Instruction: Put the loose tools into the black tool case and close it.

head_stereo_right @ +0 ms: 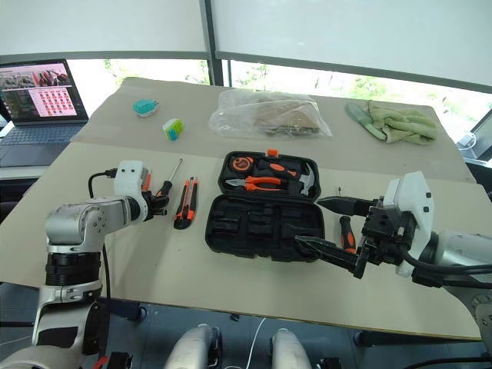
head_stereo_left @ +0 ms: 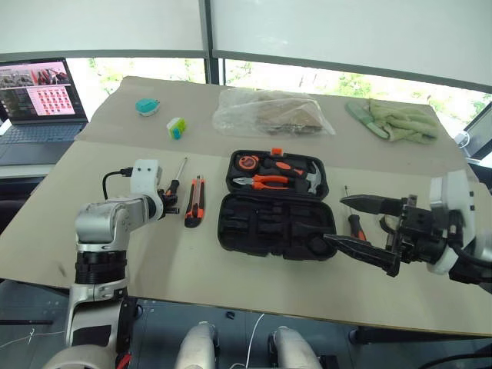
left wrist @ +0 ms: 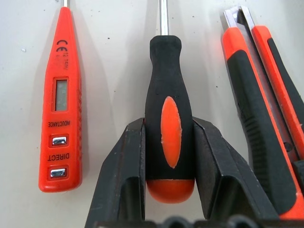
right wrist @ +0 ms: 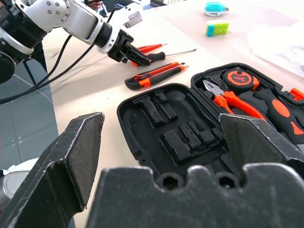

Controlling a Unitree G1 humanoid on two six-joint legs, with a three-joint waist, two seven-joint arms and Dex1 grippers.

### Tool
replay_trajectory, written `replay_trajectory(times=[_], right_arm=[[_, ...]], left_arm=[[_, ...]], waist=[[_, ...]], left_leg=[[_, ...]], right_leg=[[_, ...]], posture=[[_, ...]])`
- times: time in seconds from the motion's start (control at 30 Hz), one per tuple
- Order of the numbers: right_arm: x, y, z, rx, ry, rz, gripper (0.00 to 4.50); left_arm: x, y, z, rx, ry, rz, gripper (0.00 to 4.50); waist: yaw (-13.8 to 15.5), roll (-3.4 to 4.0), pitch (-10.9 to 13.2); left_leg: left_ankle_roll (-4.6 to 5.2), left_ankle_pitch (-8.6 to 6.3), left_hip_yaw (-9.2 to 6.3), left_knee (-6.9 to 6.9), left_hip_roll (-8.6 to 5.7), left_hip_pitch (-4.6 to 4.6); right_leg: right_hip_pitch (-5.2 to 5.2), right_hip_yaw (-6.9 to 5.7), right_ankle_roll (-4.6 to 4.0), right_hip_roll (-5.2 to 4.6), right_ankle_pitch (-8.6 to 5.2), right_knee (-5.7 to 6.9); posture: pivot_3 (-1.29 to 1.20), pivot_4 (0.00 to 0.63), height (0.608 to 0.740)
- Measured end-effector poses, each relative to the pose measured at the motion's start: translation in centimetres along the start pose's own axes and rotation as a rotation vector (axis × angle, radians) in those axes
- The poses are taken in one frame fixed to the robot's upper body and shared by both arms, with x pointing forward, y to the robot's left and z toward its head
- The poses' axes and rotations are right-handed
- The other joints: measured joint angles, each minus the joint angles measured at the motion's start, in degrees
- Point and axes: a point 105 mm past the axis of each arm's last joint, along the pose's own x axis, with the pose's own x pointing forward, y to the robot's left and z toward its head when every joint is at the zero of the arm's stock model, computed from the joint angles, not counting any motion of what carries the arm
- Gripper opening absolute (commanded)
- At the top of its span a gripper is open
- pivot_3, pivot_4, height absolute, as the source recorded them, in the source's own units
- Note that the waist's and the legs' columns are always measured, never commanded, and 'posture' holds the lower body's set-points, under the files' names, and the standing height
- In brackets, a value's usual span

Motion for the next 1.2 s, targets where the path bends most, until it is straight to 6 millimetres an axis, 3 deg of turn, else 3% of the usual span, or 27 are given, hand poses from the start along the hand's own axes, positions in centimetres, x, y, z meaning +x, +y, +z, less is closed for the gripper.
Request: replay_trajectory(times=[0.1, 0.17, 0.27, 0.37, 0.5, 0.63, 0.77, 0.9, 1.07, 1.2], right_arm=[[-0.3, -0.1, -0.2, 0.007, 0.002, -0.015, 4.50], [-0.4, -0.2, -0.4, 0.017, 0.004, -0.027, 4.50], [-0.6, -0.4, -1.2, 0.029, 0.034, -0.051, 4.50], [-0.7, -0.8, -1.7, 0.028, 0.051, -0.075, 4.50], [-0.8, -1.5, -1.7, 0.025, 0.046, -0.109, 4.50], [-0.7, -1.7, -2.2, 0.036, 0.049, -0.131, 4.50], [-0.6, -1.7, -2.4, 0.046, 0.048, -0.149, 4.50], [-0.6, -1.3, -2.7, 0.050, 0.051, -0.163, 4.50], [-0.8, -0.9, -2.9, 0.054, 0.056, -0.188, 4.50], [-1.0, -0.8, -2.8, 0.046, 0.056, -0.206, 4.50]], left_arm=[[0.0, 0.0, 0.8, -0.001, -0.022, 0.000, 0.87], [-0.4, -1.0, 3.5, 0.052, -0.129, -0.059, 0.87], [-2.3, -3.2, 8.0, 0.270, -0.306, -0.186, 0.87], [-4.3, -6.8, 10.2, 0.535, -0.462, -0.397, 0.87], [-4.7, -11.5, 6.6, 0.887, -0.435, -0.750, 0.87], [-2.1, -12.0, 3.4, 1.132, -0.307, -0.866, 0.87], [-0.8, -13.0, 1.8, 1.300, -0.266, -0.953, 0.87], [-0.2, -13.9, 1.2, 1.402, -0.260, -0.997, 0.87], [0.7, -15.4, 2.1, 1.401, -0.251, -0.995, 0.87], [1.5, -15.3, 2.4, 1.387, -0.218, -0.963, 0.87]], waist=[[-0.02, -0.04, 0.02], [0.03, -0.06, 0.03], [0.04, -0.05, 0.03], [0.02, 0.01, 0.01], [-0.06, 0.03, 0.01], [-0.05, 0.04, 0.02], [0.01, 0.03, 0.03], [0.07, 0.03, 0.03], [0.11, 0.03, 0.03], [-0.28, 0.03, 0.03]], left_leg=[[0.00, 0.00, -0.03, 0.04, 0.01, -0.07], [0.00, 0.00, -0.11, 0.14, 0.01, -0.27], [0.00, -0.01, -0.06, 0.18, -0.03, -0.34], [0.01, -0.01, 0.12, 0.18, -0.04, -0.32], [0.01, -0.01, 0.24, 0.21, -0.01, -0.31], [0.03, -0.01, 0.20, 0.41, 0.02, -0.45], [0.14, -0.07, 0.14, 0.58, 0.00, -0.76], [0.17, -0.08, 0.09, 0.61, -0.02, -0.80], [0.17, -0.08, -0.01, 0.67, -0.04, -0.82], [0.17, -0.08, -0.11, 0.67, -0.03, -0.81]], right_leg=[[-0.04, -0.02, 0.00, 0.02, 0.00, 0.02], [-0.13, -0.11, 0.00, 0.03, 0.00, 0.03], [-0.13, -0.15, 0.00, 0.01, 0.00, -0.02], [-0.10, -0.15, 0.00, 0.00, 0.00, -0.04], [-0.10, -0.15, -0.01, 0.02, -0.01, -0.01], [-0.12, -0.18, -0.01, 0.09, -0.01, 0.01], [-0.24, -0.21, 0.08, 0.07, 0.03, -0.04], [-0.24, -0.25, 0.13, 0.05, 0.02, -0.03], [-0.22, -0.29, 0.15, 0.06, 0.01, -0.01], [-0.22, -0.28, 0.16, 0.07, 0.01, 0.01]], posture=[[0.00, 0.150, 0.740], [0.00, 0.150, 0.740], [0.00, 0.150, 0.740], [0.00, 0.150, 0.740], [0.00, 0.150, 0.740], [0.00, 0.150, 0.740], [0.00, 0.150, 0.740], [0.00, 0.150, 0.740], [0.00, 0.150, 0.740], [0.00, 0.150, 0.740]])
